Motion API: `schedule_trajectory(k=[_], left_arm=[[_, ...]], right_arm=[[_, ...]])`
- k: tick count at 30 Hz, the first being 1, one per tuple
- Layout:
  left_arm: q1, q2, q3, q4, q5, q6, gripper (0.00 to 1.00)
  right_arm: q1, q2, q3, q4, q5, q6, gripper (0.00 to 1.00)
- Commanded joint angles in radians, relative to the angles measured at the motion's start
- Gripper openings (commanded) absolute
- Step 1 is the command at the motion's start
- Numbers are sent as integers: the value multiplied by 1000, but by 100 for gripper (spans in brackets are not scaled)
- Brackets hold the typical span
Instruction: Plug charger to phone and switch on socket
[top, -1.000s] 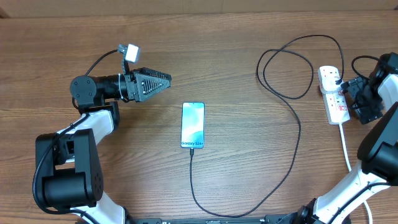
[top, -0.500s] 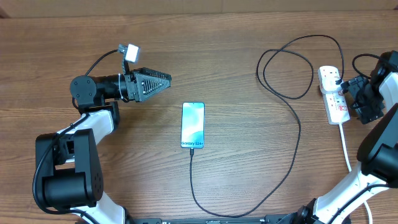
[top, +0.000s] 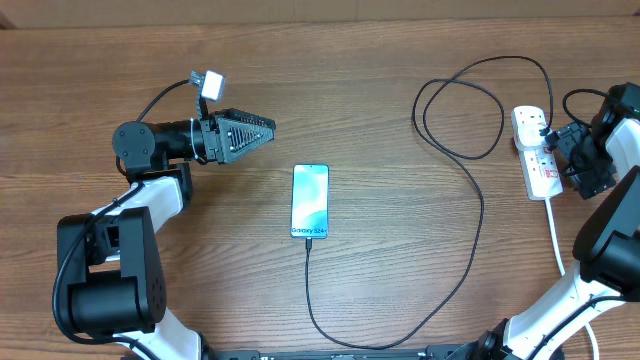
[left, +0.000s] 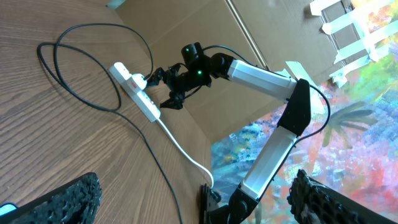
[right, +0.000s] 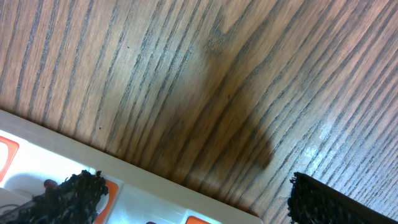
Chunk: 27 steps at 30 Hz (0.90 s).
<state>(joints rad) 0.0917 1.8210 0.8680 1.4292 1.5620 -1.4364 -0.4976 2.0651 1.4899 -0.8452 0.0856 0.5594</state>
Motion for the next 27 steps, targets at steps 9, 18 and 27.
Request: schedule_trajectory(k=[9,18,27], left_arm=[[0,-23,4,7,18,24,99],[0,-23,4,7,18,24,99],[0,-23,4,7,18,24,100]], right_arm=[[22,-38,-11,-37,-66,-19,100],[27,-38,-12,-43,-66,-19,100],[27,-38,-26,-37,-66,-19,100]])
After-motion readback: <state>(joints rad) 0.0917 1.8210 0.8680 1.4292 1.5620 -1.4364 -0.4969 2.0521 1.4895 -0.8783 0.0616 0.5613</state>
